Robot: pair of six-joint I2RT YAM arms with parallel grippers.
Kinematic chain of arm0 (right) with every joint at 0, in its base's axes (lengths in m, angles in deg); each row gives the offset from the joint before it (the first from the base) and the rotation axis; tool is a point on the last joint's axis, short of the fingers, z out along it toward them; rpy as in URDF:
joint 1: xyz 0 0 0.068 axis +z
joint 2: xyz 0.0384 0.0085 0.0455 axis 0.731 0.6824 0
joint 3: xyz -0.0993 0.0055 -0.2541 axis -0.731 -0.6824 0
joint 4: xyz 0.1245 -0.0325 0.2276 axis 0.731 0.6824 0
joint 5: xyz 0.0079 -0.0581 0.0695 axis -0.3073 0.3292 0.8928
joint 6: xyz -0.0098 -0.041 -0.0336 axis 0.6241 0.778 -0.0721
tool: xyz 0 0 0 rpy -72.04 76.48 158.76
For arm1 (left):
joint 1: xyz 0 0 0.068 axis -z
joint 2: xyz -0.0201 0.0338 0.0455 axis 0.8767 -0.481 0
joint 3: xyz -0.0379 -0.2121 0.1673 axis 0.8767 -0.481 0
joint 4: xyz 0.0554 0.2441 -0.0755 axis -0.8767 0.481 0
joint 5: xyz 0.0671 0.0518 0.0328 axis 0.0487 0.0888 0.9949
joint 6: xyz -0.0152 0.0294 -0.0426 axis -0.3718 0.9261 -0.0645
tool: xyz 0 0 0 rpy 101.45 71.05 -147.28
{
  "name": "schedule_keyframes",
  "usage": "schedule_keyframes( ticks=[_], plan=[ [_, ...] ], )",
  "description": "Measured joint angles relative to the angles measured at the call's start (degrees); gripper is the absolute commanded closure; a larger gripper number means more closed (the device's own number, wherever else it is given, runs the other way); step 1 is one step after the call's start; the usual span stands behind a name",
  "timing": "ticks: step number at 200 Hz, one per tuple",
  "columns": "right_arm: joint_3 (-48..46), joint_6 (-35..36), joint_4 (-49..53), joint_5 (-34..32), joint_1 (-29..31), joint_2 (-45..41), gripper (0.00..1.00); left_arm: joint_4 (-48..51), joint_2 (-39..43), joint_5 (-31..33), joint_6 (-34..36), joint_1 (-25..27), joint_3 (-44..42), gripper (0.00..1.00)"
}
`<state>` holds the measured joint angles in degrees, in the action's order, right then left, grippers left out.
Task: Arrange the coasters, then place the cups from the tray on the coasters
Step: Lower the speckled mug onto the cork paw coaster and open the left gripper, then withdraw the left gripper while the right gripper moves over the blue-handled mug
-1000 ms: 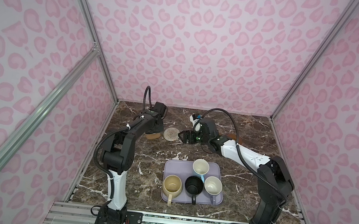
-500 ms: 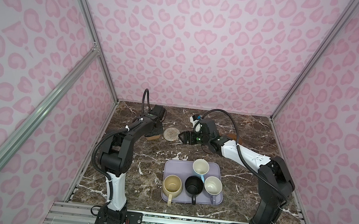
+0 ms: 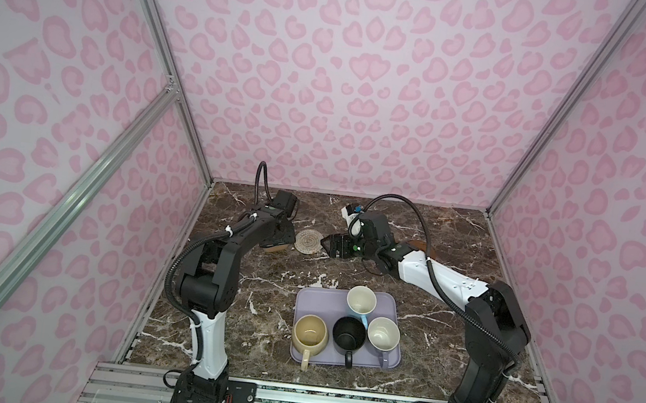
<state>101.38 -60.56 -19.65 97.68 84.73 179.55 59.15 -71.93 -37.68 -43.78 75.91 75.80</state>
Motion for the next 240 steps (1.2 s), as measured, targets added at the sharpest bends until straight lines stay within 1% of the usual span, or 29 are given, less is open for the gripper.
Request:
schedule_keyframes(
  ticks=[10, 17, 23, 52, 79, 113, 124, 139, 168, 175, 189, 202, 216, 240],
  plan=[
    [0.0, 0.13, 0.87, -0.46, 0.0, -0.35, 0.06, -0.04, 1.05, 0.0, -0.26, 0.0, -0.24, 0.04],
    [0.0, 0.46, 1.53, -0.63, 0.0, -0.76, 0.06, -0.04, 2.05, 0.02, -0.31, 0.0, -0.5, 0.0],
    [0.0, 0.48, 2.08, -0.9, 0.0, -1.18, 0.05, -0.09, 2.95, 0.02, -0.33, 0.0, -0.76, 0.02],
    [0.0, 1.44, 5.84, -3.43, 0.02, -3.74, 0.05, 0.13, 8.07, 0.0, -0.98, 0.0, -1.92, 0.02],
    [-1.07, 2.56, 9.84, -6.51, 0.13, -8.0, 0.04, 0.85, 13.6, -0.5, -1.81, 0.04, -3.13, 0.02],
    [-4.74, 4.28, 15.56, -9.81, 0.37, -14.73, 0.04, 1.16, 20.7, -7.45, -1.99, 0.66, -4.72, 0.02],
    [-5.9, 4.57, 17.73, -10.19, 0.46, -16.87, 0.07, 0.96, 23.28, -11.04, -2.01, 1.18, -5.49, 0.02],
    [-7.32, 5.22, 20.72, -11.13, 0.5, -19.58, 0.11, 0.28, 27.02, -14.27, -2.21, 1.92, -7.56, 0.02],
    [-9.35, 5.38, 27.56, -12.76, 1.2, -24.13, 0.15, -2.01, 33.24, -20.46, -3.48, 3.61, -13.05, 0.02],
    [-9.9, 5.49, 29.18, -13.14, 1.57, -25.11, 0.16, -2.45, 33.92, -22.23, -3.96, 4.59, -14.01, 0.02],
    [-11.13, 5.77, 32.11, -13.14, 2.47, -27.08, 0.19, -2.62, 34.27, -25.14, -4.37, 8.13, -14.86, 0.02],
    [-12.48, 5.79, 34.51, -12.74, 3.26, -28.87, 0.23, -2.62, 34.73, -26.36, -4.48, 11.45, -15.19, 0.02],
    [-14.05, 5.77, 36.2, -12.44, 4.0, -30.56, 0.28, -3.02, 35.91, -27.8, -4.92, 13.81, -16.26, 0.02],
    [-17.44, 5.27, 37.94, -12.26, 5.53, -33.09, 0.38, -4.66, 37.81, -27.89, -6.78, 17.31, -21.03, 0.02]
  ],
)
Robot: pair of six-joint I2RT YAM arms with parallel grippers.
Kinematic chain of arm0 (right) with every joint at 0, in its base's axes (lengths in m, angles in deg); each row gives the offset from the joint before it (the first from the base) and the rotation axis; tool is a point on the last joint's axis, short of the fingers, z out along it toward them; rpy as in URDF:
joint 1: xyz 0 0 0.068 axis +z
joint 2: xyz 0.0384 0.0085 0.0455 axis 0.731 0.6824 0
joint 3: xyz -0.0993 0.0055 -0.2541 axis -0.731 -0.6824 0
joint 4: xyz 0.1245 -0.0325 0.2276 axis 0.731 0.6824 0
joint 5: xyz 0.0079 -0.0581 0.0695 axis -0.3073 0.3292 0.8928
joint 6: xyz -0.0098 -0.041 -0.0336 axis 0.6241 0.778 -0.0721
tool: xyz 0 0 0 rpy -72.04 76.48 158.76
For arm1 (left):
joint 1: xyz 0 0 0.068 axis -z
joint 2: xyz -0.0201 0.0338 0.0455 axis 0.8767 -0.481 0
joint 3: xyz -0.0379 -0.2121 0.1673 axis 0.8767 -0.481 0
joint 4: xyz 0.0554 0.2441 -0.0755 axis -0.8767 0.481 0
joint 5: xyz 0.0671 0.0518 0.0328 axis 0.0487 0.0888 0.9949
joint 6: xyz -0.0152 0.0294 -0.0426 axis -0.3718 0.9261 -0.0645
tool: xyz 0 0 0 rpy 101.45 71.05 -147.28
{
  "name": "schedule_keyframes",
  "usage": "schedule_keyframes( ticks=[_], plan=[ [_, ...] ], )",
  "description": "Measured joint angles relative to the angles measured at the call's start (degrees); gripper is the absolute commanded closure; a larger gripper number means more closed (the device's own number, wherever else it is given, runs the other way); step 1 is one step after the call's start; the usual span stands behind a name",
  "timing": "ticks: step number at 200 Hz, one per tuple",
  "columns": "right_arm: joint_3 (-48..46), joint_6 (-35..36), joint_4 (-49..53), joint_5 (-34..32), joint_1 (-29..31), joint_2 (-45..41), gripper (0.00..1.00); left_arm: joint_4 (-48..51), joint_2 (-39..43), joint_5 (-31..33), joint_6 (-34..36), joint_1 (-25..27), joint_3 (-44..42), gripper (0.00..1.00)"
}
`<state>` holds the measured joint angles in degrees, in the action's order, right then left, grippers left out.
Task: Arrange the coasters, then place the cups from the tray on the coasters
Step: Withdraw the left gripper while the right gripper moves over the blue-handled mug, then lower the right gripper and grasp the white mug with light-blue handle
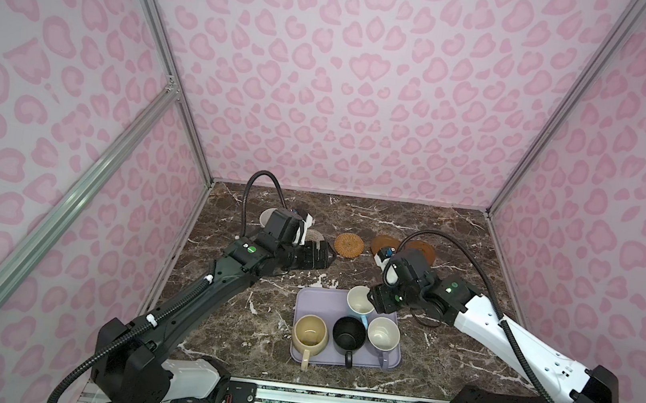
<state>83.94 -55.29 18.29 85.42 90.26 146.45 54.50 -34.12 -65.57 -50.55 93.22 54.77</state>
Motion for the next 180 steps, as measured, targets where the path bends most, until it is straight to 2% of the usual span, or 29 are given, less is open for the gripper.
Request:
schedule_keyframes(
  ticks=[17, 67, 111, 180],
  plan=[
    [-2.14, -0.63, 0.04, 0.72, 1.27, -0.85, 0.45, -0.52, 1.29, -0.02, -1.64, 2.6, -3.67, 0.02],
    [-4.85, -2.43, -1.86, 2.67, 4.94, 0.9, 0.55, -3.69, 4.57, 2.49, -6.16, 7.28, -10.43, 0.02],
    [-6.29, -3.06, -3.89, 2.99, 5.68, 2.93, 0.6, -4.42, 6.67, 4.63, -8.52, 8.66, -13.53, 0.02],
    [-7.04, -4.0, -6.36, 2.89, 5.77, 5.16, 0.63, -4.44, 6.58, 6.78, -9.53, 9.44, -13.77, 0.02]
  ],
)
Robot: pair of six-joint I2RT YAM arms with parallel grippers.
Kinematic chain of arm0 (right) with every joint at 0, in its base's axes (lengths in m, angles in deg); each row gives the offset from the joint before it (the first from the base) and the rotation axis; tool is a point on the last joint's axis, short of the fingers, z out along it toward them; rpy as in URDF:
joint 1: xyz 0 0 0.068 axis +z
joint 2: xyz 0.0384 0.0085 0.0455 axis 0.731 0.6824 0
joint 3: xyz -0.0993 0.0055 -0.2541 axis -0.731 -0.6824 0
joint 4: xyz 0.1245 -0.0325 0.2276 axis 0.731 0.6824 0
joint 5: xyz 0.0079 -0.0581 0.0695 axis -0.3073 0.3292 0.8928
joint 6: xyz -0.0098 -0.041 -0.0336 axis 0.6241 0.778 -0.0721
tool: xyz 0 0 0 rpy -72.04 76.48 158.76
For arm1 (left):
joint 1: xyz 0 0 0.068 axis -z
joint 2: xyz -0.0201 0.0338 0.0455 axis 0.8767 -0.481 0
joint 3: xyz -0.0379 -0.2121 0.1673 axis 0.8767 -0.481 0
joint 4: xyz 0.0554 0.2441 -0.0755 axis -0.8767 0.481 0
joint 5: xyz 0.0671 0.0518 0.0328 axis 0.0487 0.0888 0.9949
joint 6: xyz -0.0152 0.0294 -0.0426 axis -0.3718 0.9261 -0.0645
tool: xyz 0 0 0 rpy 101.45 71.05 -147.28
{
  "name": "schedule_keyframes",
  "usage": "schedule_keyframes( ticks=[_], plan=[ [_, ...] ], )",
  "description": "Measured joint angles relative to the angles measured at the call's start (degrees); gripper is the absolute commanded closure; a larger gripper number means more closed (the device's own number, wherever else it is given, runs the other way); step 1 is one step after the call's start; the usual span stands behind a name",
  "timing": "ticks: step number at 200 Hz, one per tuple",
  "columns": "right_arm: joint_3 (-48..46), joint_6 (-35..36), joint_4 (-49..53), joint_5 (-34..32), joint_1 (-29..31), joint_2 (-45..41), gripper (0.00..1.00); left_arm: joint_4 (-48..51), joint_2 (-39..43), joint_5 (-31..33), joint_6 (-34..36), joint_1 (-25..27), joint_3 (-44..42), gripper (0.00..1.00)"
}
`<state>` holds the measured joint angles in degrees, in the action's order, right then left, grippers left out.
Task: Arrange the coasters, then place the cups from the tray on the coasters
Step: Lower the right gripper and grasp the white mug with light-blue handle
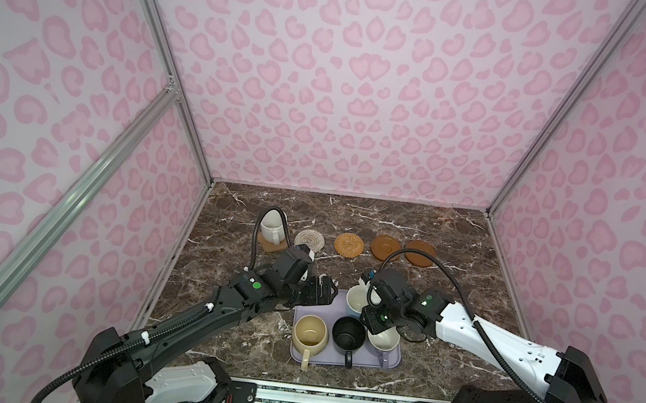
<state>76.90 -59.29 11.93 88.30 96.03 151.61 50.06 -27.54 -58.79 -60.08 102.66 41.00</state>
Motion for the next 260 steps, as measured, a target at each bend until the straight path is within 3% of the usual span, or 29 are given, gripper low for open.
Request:
schedule_keyframes(
  ticks=[158, 237, 260],
  plan=[
    [1.14, -0.83, -2.84, -3.37, 0.0, 4.94, 0.73, -4.15, 0.92, 0.9, -2.91, 0.2, -3.61, 0.02],
    [1.57, -0.48, -4.57, -3.54, 0.02, 6.27, 1.0, -5.51, 1.95, 0.92, -3.54, 0.22, -3.74, 0.02],
    [1.57, -0.66, -3.56, -3.74, 0.46, 5.07, 1.0, -5.53, 3.21, 1.95, -3.85, 0.24, -4.35, 0.02]
  ],
)
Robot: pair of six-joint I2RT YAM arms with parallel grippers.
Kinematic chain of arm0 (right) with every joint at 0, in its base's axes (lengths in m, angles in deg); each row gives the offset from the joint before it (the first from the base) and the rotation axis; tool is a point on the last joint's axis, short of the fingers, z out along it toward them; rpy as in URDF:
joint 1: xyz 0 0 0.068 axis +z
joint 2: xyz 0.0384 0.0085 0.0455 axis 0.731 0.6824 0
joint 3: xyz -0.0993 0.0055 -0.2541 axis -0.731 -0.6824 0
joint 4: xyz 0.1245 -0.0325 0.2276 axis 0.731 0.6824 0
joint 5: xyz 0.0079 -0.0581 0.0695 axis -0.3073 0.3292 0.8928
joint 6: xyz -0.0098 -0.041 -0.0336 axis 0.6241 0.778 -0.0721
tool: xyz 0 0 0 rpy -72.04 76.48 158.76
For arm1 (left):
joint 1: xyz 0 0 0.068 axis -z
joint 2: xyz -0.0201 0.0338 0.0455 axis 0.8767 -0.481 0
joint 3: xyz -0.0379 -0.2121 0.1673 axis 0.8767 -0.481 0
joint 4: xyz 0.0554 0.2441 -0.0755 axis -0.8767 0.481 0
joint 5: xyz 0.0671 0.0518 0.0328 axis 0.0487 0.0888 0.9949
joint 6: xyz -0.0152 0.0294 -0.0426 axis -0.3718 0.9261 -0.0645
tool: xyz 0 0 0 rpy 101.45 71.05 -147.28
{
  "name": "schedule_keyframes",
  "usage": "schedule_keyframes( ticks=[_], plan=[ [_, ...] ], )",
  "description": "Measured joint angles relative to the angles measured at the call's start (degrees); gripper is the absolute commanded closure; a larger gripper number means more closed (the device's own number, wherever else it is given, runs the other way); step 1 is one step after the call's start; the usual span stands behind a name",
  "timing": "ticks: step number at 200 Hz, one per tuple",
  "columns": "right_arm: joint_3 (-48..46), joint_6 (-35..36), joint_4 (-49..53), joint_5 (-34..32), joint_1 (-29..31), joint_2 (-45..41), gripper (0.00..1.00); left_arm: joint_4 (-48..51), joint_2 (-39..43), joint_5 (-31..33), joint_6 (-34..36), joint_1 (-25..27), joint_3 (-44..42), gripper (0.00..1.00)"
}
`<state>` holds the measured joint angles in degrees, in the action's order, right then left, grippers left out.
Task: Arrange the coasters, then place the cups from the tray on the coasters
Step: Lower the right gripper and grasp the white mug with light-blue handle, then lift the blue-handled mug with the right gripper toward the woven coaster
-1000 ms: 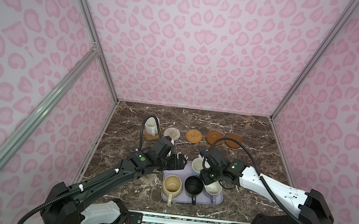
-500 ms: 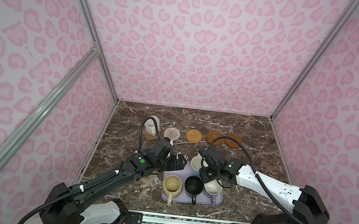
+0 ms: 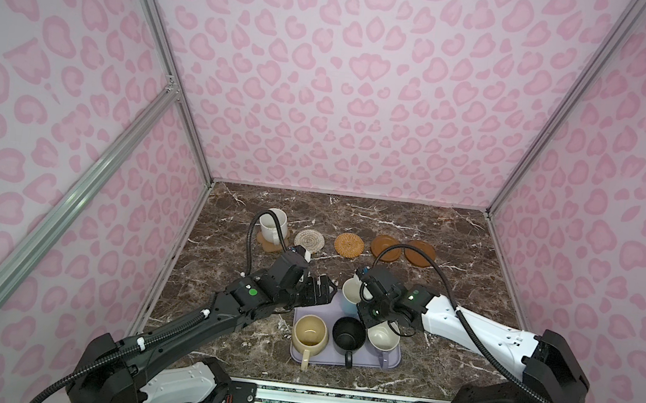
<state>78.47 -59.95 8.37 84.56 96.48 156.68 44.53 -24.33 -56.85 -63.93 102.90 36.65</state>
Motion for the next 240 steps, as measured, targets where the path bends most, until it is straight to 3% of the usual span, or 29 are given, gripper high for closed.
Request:
schedule_keyframes(
  ticks=[110, 195, 240],
  plan=[
    [8.68, -3.69, 4.76, -7.32, 2.34, -0.24, 1.0, -1.36, 1.51, 3.21, 0.22, -1.29, 1.95, 0.03],
    [22.67, -6.82, 6.86, -11.93, 2.34, 8.2, 1.0, 1.11, 2.23, 1.16, 3.93, -10.03, 7.56, 0.03],
    [33.75, -7.56, 7.87, -15.3, 2.29, 16.61, 1.0, -0.44, 3.34, 0.2, 3.41, -17.49, 5.84, 0.04]
  ],
)
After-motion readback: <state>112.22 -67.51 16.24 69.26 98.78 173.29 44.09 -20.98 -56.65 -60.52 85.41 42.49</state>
